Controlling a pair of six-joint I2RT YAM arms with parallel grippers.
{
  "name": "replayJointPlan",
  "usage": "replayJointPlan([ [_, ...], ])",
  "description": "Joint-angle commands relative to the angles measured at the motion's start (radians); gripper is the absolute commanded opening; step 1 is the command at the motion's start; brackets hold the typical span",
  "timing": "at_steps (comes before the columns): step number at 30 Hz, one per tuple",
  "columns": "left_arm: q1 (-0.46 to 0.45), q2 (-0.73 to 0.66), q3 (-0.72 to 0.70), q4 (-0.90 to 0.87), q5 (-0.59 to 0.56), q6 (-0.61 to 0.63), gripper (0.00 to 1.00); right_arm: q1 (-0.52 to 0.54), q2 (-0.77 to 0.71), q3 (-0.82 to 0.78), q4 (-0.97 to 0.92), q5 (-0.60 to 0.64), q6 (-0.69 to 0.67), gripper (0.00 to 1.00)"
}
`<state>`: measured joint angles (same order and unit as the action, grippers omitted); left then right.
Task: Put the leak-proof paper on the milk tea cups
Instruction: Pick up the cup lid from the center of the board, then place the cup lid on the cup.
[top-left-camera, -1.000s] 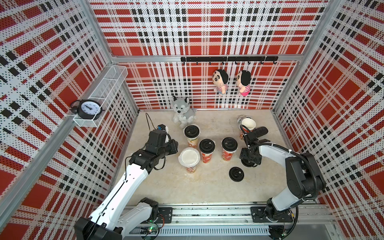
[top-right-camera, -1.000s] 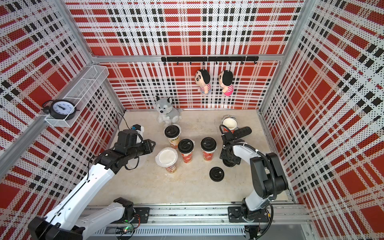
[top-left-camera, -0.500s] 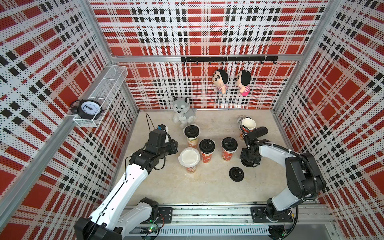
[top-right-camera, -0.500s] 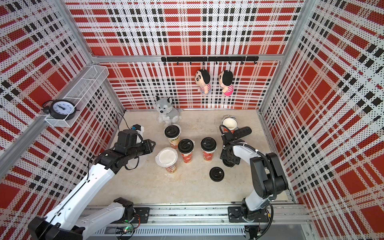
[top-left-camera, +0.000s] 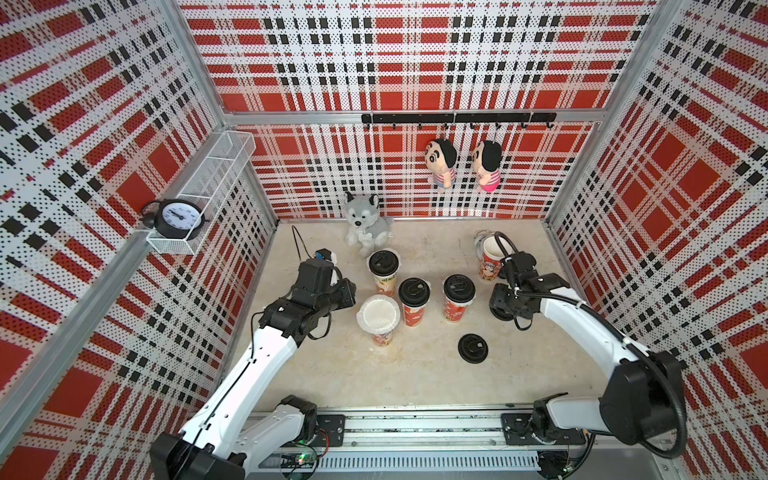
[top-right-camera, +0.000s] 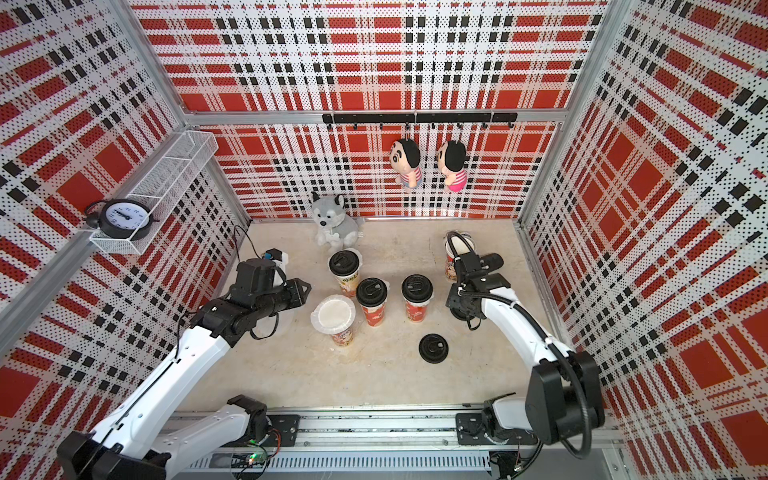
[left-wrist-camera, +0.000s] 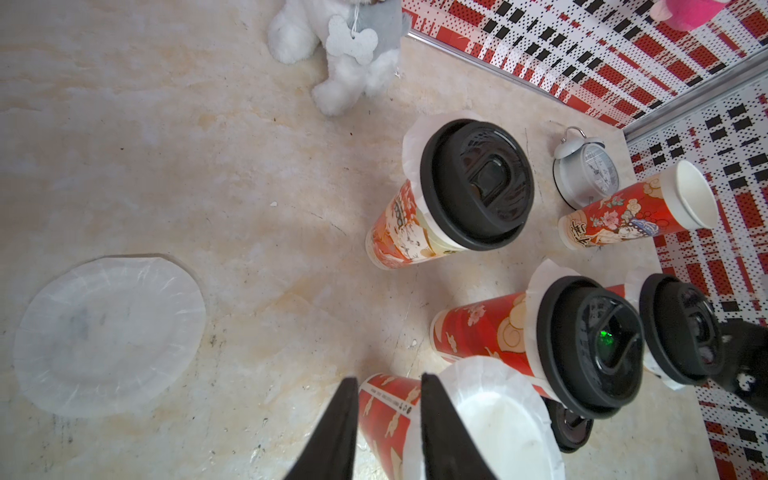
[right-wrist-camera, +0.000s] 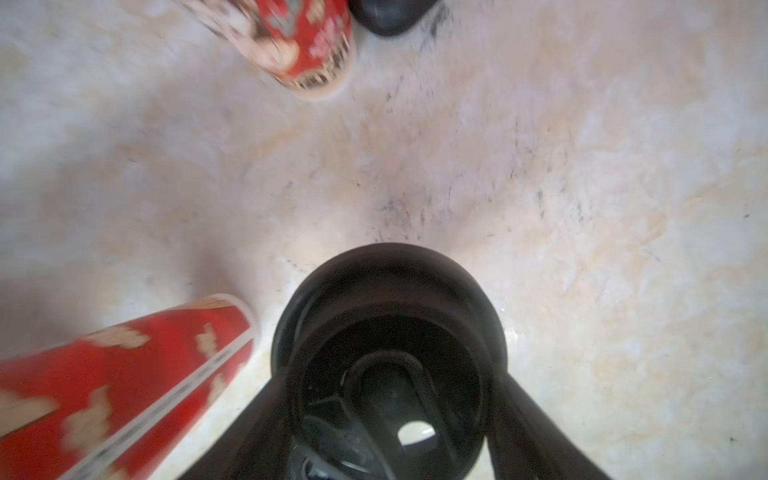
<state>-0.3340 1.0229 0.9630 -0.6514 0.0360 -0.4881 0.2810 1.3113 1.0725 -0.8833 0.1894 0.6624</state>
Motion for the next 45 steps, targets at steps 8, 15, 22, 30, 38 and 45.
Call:
replayJointPlan([
  [8,0.060,-0.005,0.012,0.028,-0.012,0.023,0.31,0.394,0.067,0.473,-0.435,0.150,-0.010,0.68],
  [15,0.112,-0.028,-0.022,0.039,0.012,0.028,0.31,0.652,0.350,0.788,-0.498,0.124,-0.053,0.69],
  [22,0.135,-0.042,-0.037,0.039,0.030,0.035,0.30,0.755,0.612,1.093,-0.534,0.058,-0.151,0.69],
  [30,0.150,-0.041,-0.043,0.039,0.042,0.040,0.31,0.813,0.787,1.317,-0.602,-0.018,-0.205,0.68],
  [38,0.154,-0.040,-0.045,0.039,0.050,0.040,0.30,0.827,0.819,1.324,-0.597,-0.041,-0.218,0.68],
  [45,0.155,-0.041,-0.043,0.038,0.054,0.037,0.30,0.833,0.842,1.337,-0.604,-0.041,-0.228,0.68],
])
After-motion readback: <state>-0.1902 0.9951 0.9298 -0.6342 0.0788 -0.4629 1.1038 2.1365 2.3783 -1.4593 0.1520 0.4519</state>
